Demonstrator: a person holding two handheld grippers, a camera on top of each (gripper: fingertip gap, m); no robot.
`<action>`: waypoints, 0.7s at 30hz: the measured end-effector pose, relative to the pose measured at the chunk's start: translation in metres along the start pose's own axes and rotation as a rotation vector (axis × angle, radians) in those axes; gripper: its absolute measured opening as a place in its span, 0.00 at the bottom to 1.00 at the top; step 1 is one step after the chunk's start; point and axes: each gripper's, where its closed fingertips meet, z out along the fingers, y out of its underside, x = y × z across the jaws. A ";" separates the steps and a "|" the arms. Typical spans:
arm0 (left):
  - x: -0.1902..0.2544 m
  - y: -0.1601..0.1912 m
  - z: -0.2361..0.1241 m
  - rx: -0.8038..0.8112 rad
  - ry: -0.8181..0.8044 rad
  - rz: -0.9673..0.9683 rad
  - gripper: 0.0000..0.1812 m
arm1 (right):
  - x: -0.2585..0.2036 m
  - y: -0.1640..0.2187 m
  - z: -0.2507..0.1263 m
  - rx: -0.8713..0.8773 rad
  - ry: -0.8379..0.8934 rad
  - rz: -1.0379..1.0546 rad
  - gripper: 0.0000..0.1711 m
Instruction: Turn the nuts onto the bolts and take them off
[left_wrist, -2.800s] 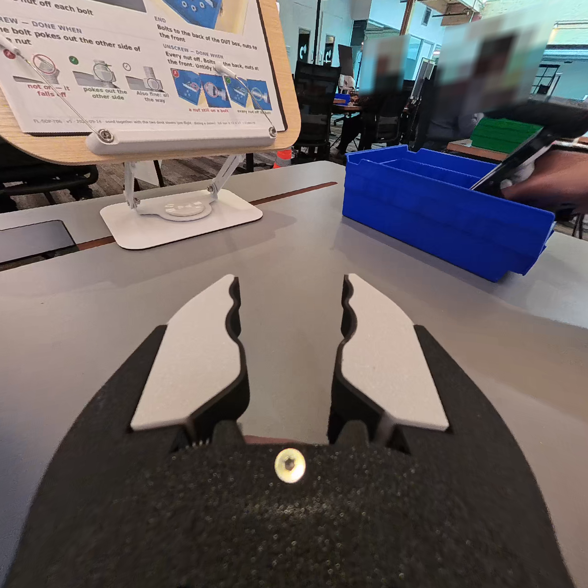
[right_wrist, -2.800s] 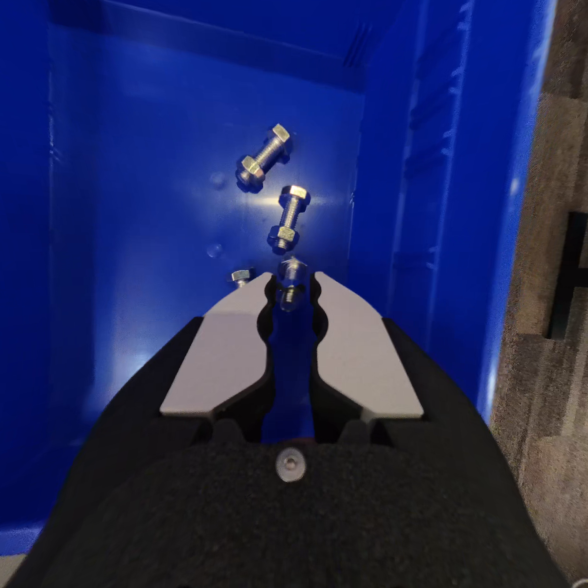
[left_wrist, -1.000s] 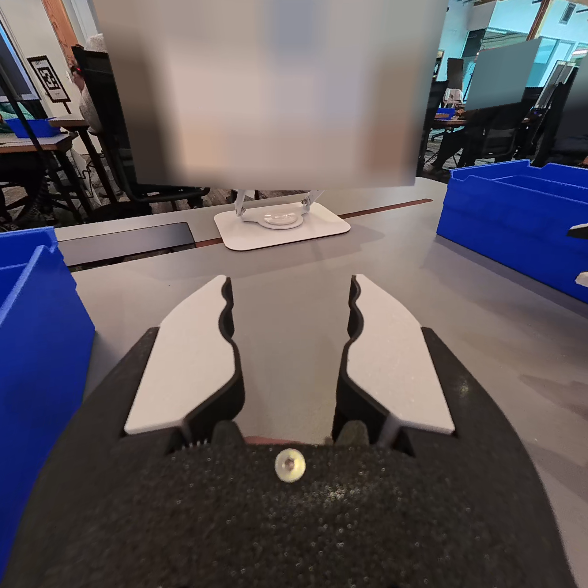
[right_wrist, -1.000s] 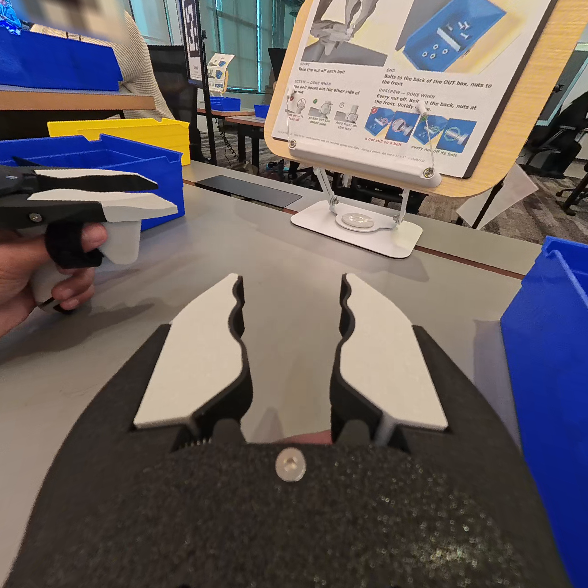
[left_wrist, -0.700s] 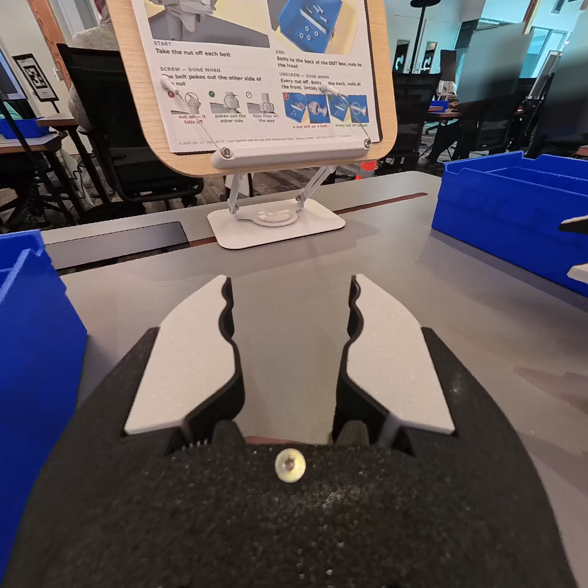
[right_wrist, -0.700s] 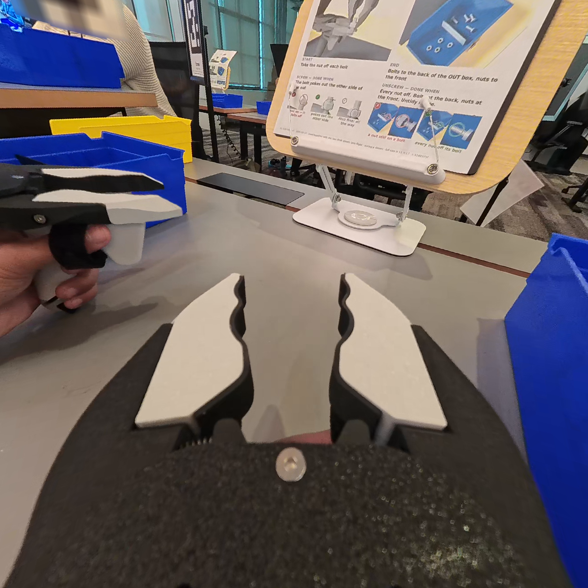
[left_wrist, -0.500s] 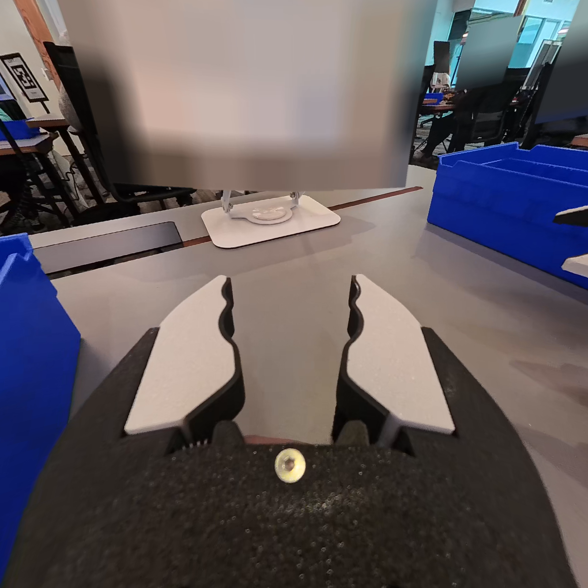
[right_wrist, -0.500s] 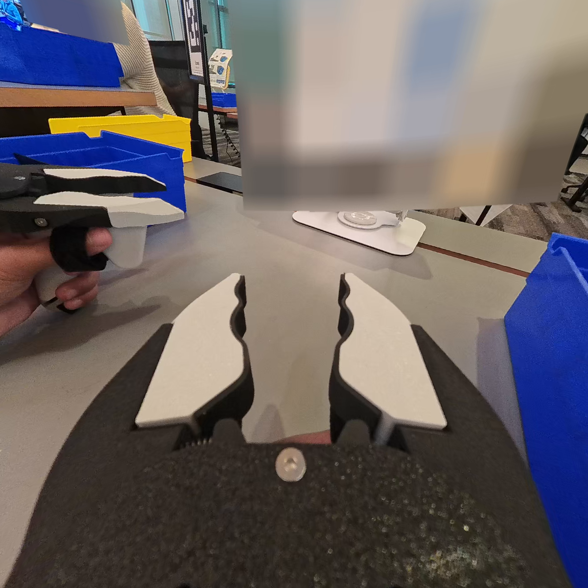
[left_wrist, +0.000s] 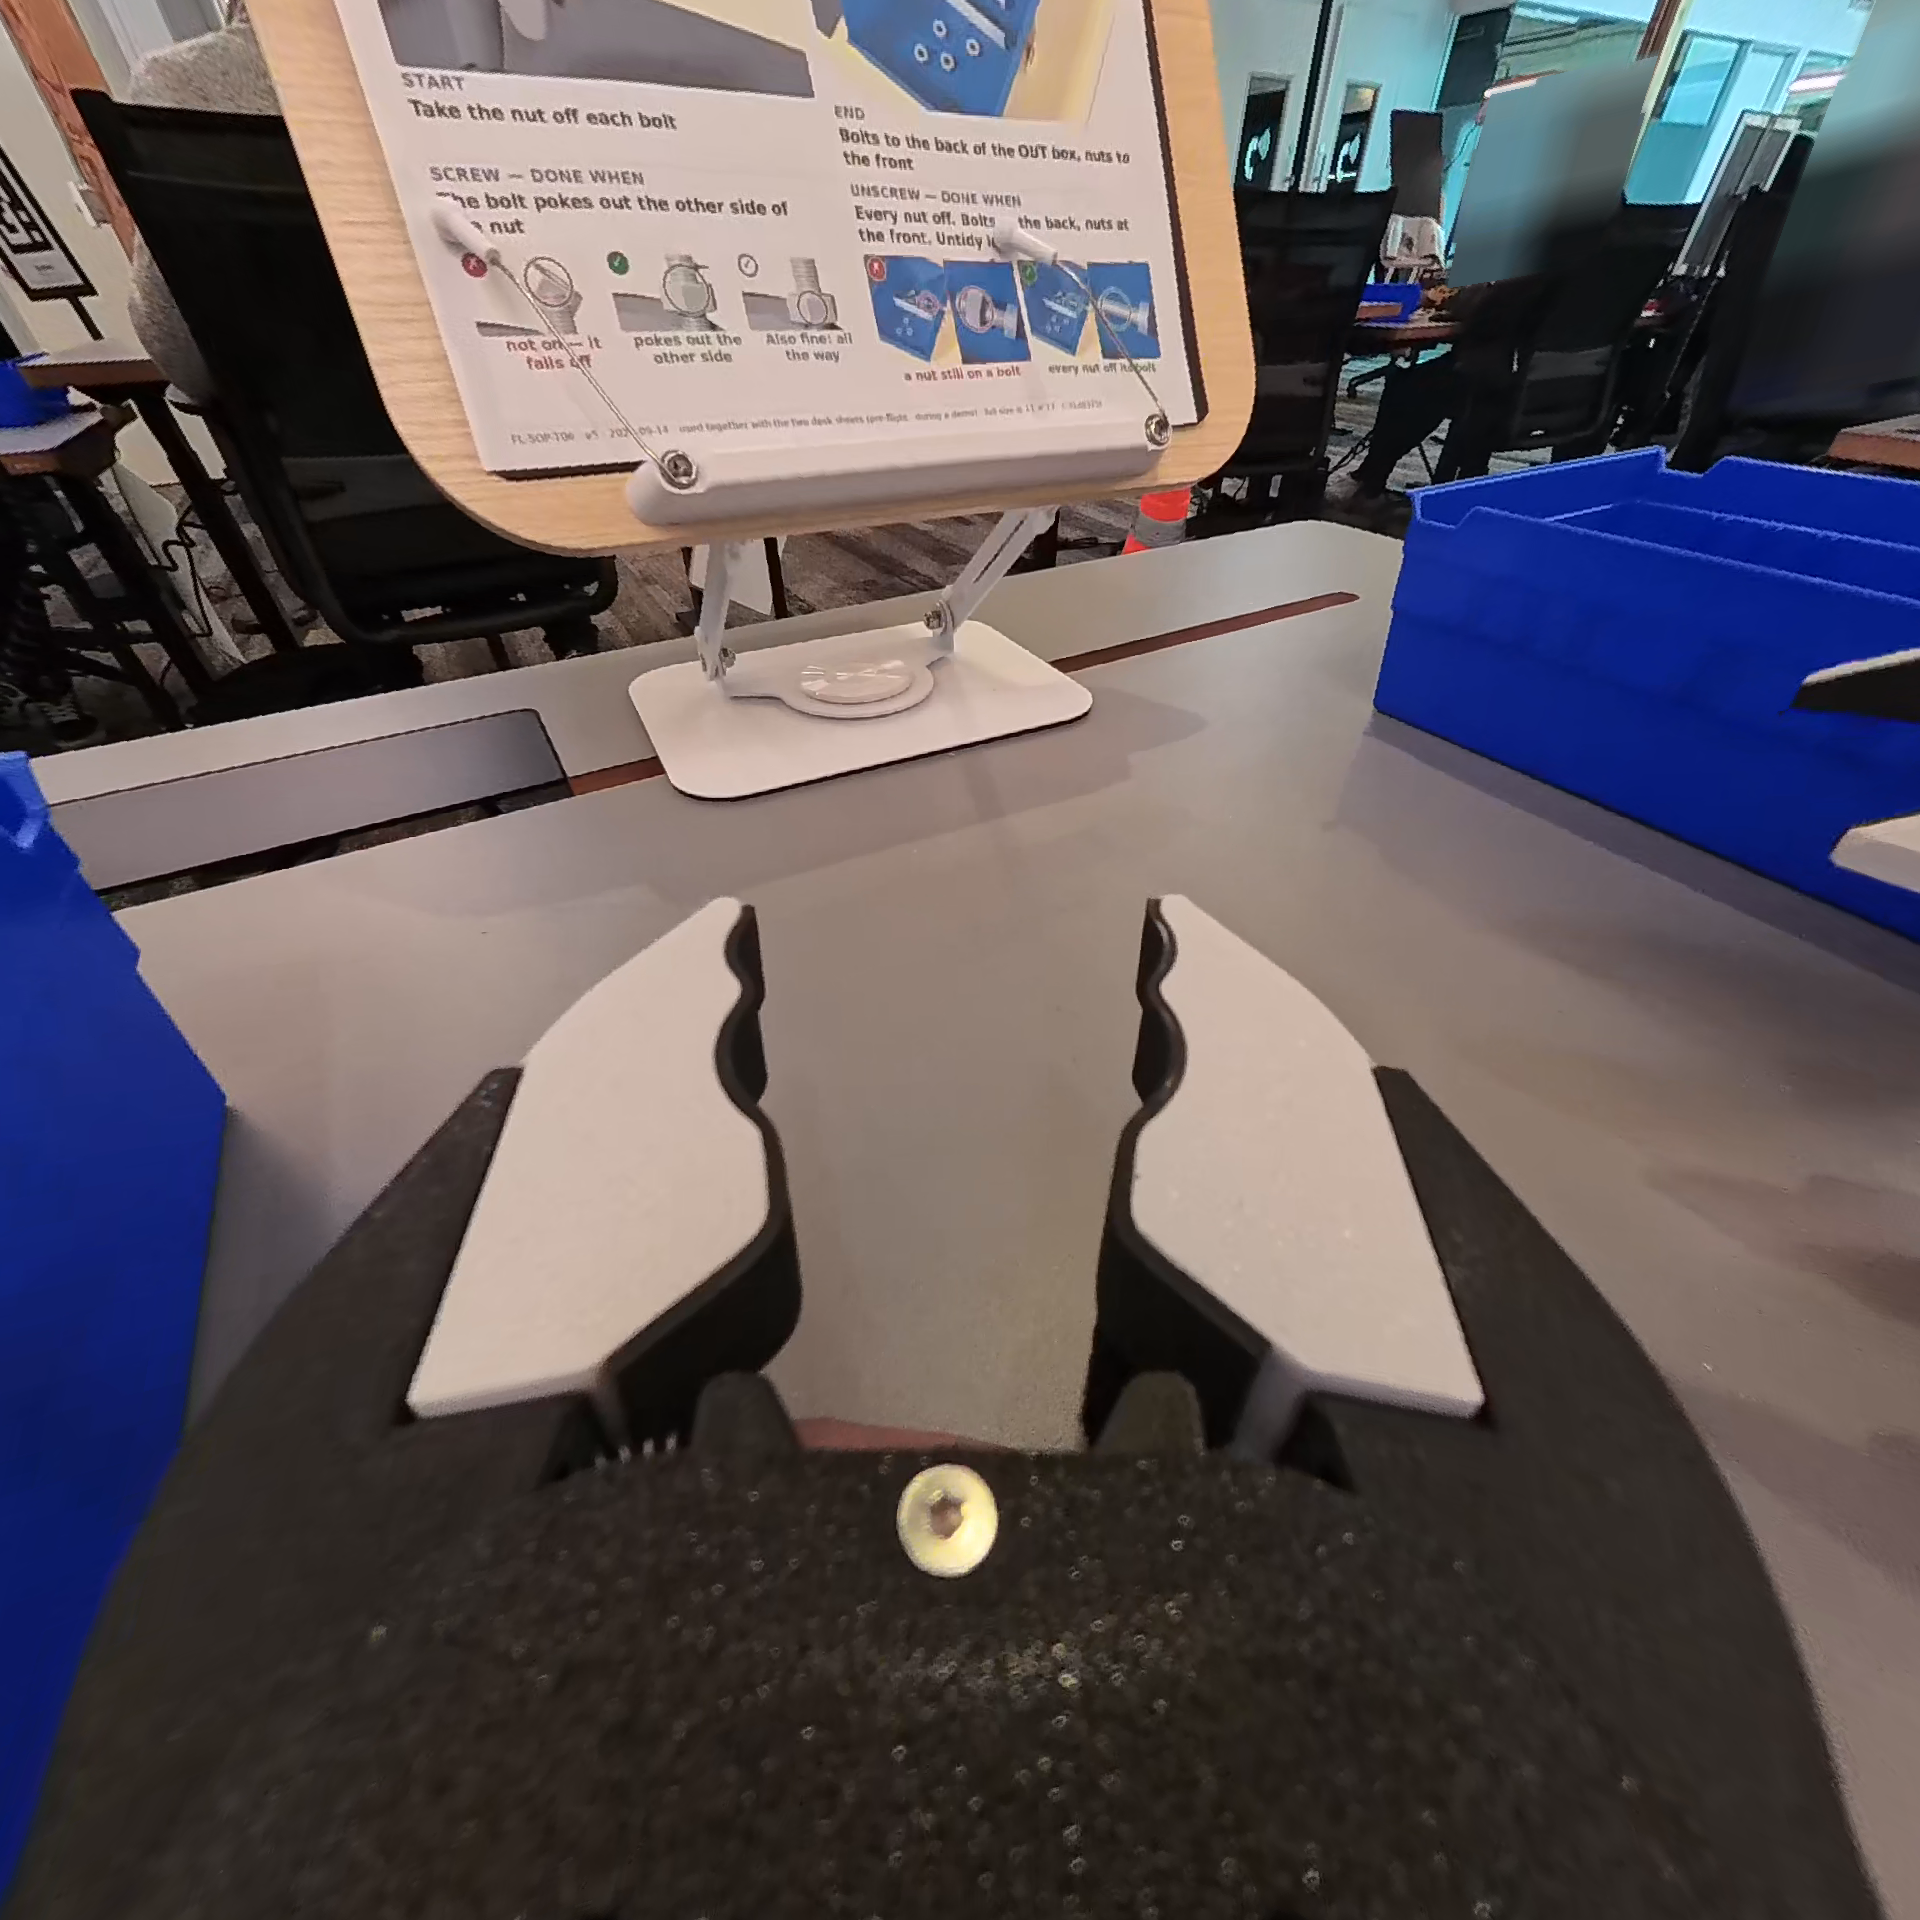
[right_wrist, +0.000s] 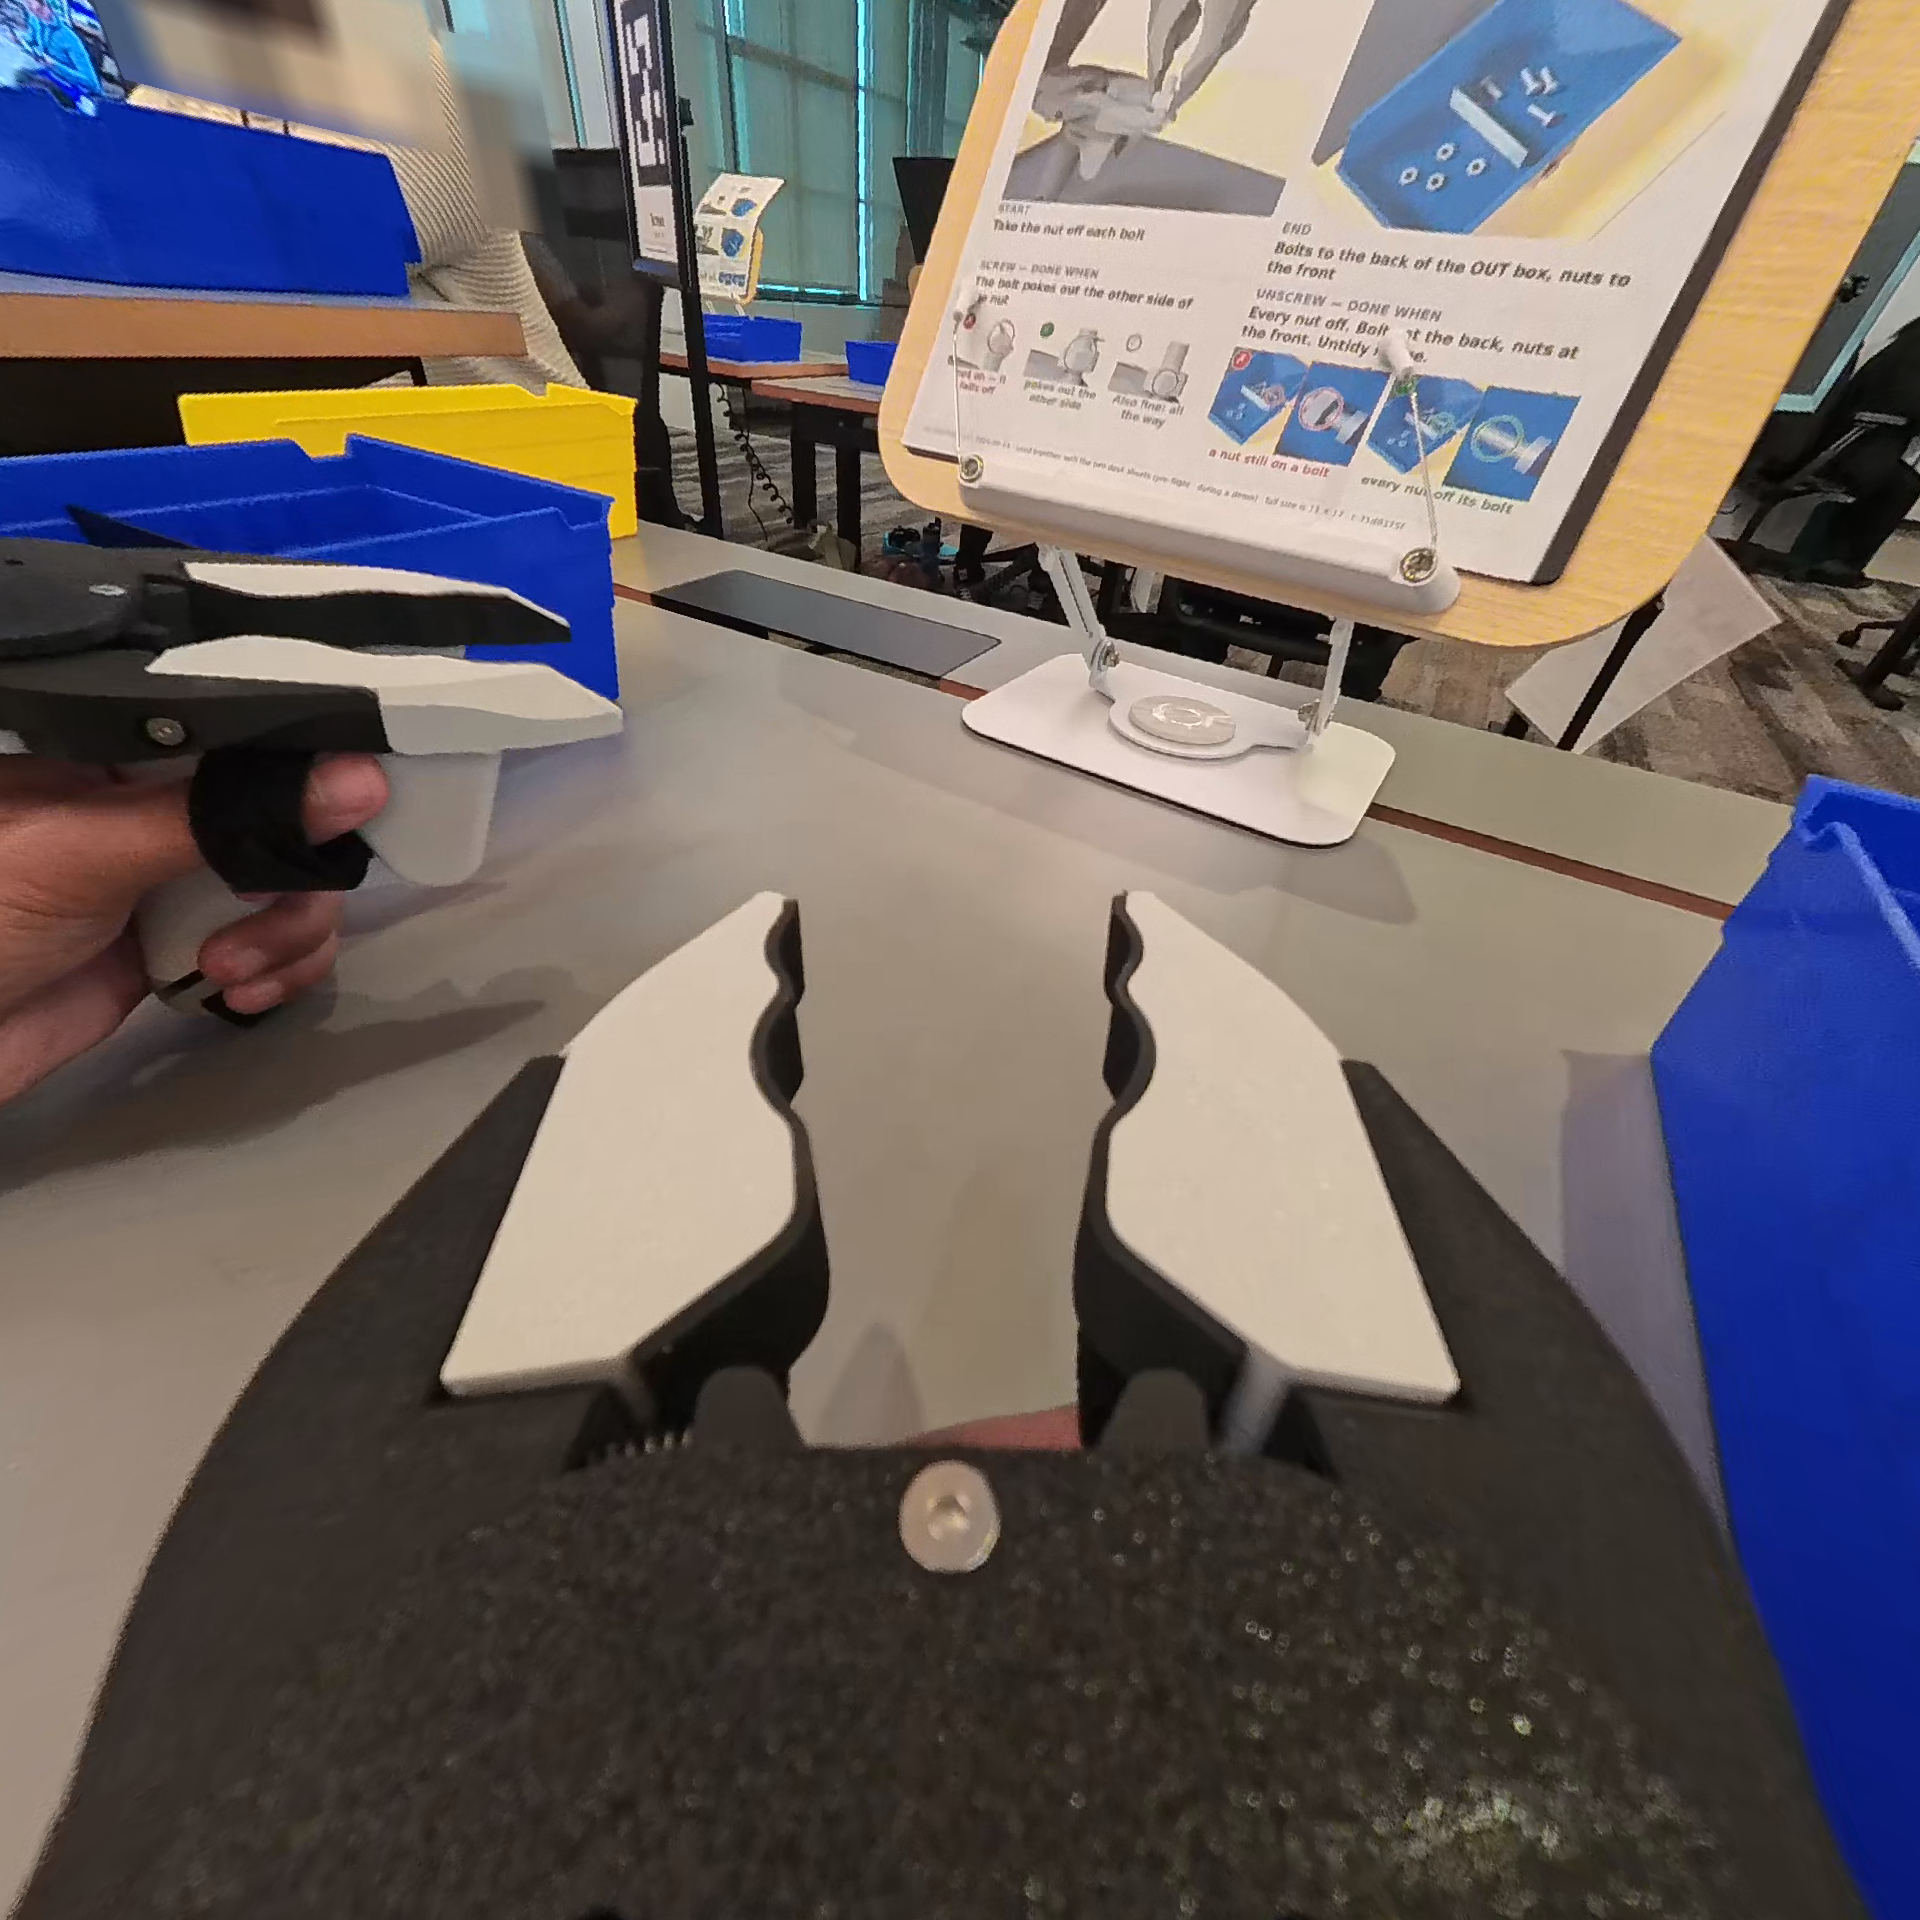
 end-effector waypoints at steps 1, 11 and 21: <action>0.000 0.000 0.000 -0.001 0.000 0.001 0.38 | 0.000 0.001 0.001 -0.007 0.002 -0.003 0.33; 0.001 0.001 0.001 -0.007 0.012 -0.002 0.38 | 0.000 0.003 0.002 -0.018 -0.003 0.002 0.32; 0.020 -0.027 -0.020 -0.046 0.119 -0.071 0.34 | 0.001 0.004 0.003 -0.022 -0.005 0.015 0.31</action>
